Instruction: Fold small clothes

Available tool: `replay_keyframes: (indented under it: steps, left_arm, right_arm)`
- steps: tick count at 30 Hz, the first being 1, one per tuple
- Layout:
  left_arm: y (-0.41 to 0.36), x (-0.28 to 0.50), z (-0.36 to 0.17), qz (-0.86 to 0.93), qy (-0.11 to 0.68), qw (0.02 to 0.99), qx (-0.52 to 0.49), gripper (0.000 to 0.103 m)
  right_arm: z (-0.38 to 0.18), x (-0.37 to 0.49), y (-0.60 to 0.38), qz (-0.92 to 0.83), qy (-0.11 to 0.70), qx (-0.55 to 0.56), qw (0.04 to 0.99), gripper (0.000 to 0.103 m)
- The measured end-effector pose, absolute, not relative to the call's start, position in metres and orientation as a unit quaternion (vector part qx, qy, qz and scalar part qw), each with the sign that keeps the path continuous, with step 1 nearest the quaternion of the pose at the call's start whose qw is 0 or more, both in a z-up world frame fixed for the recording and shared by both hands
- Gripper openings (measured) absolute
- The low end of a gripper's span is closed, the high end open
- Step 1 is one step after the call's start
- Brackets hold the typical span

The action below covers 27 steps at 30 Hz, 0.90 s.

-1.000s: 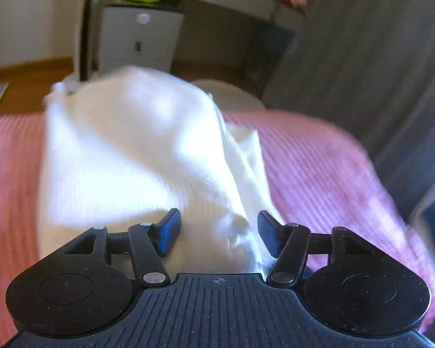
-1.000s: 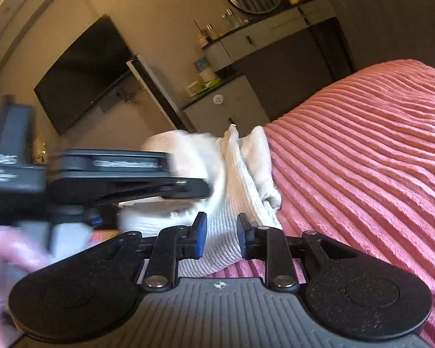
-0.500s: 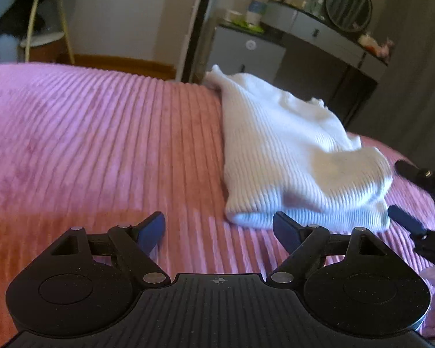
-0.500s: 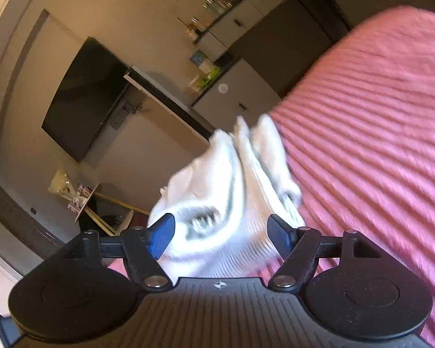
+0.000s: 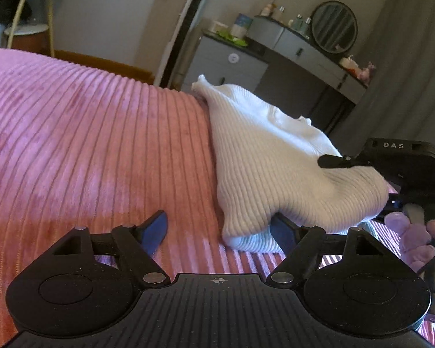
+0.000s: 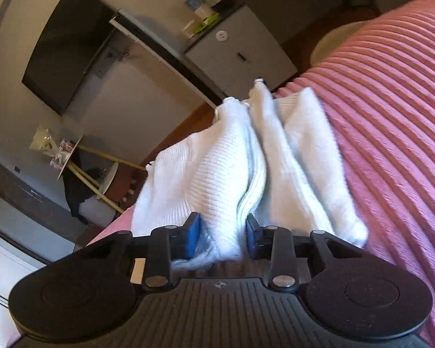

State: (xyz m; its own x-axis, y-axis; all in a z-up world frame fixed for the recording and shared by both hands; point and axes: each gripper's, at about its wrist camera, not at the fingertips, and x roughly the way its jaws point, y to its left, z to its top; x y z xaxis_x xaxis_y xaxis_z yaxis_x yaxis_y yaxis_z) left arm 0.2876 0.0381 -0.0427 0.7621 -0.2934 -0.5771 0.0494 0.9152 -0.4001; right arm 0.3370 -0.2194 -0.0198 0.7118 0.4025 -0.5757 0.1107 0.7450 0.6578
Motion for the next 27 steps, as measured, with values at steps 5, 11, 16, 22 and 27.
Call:
replay_keyframes:
  steps: [5,11,16,22,27]
  left_arm:
    - [0.04,0.28,-0.041,-0.091,0.328,0.921,-0.191,0.084]
    - [0.039,0.272,-0.036,-0.104,0.311,0.921,-0.211,0.086]
    - [0.029,0.274,-0.037,-0.11,0.318,0.921,-0.197,0.087]
    - [0.033,0.276,-0.034,-0.118,0.324,0.913,-0.218,0.087]
    - [0.047,0.278,-0.027,-0.129,0.313,0.905,-0.257,0.087]
  right_arm:
    - [0.008,0.334,-0.197,0.082,0.354,0.253,0.897,0.023]
    - [0.052,0.299,-0.184,0.061,0.235,0.156,0.957,0.02]
    - [0.029,0.289,-0.193,0.002,0.251,0.118,0.961,0.02]
    - [-0.014,0.302,-0.222,0.02,0.309,0.182,0.933,0.023]
    - [0.004,0.293,-0.235,0.03,0.32,0.209,0.924,0.039]
